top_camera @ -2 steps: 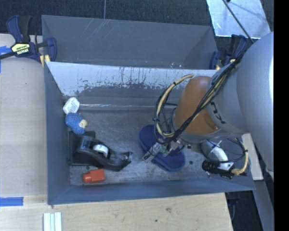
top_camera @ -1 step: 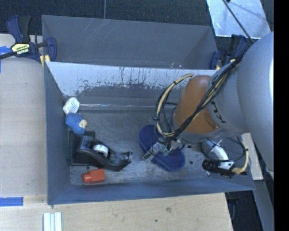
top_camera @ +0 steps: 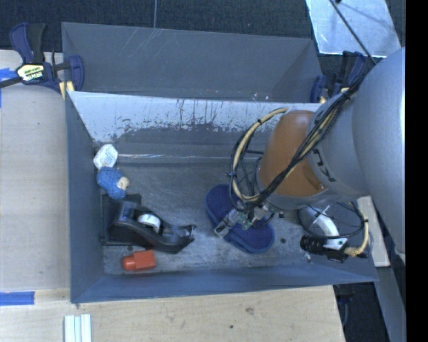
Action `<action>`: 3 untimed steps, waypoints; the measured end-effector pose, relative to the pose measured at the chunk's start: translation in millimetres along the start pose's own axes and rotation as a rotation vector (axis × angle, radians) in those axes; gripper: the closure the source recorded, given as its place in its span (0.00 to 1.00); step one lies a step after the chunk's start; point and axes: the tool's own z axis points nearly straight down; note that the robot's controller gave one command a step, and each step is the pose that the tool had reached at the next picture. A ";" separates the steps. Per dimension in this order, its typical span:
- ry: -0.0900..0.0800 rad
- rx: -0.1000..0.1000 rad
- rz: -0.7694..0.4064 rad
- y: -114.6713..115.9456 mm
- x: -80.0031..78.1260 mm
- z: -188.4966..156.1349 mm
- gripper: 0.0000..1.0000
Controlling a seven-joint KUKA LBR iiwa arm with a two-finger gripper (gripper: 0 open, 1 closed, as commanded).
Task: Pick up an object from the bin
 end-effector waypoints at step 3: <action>0.002 0.003 -0.010 0.3 -3.1 -33.0 1.00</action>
Offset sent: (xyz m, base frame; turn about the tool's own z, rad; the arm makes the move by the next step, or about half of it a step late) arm -0.0001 0.0000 0.0275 0.0000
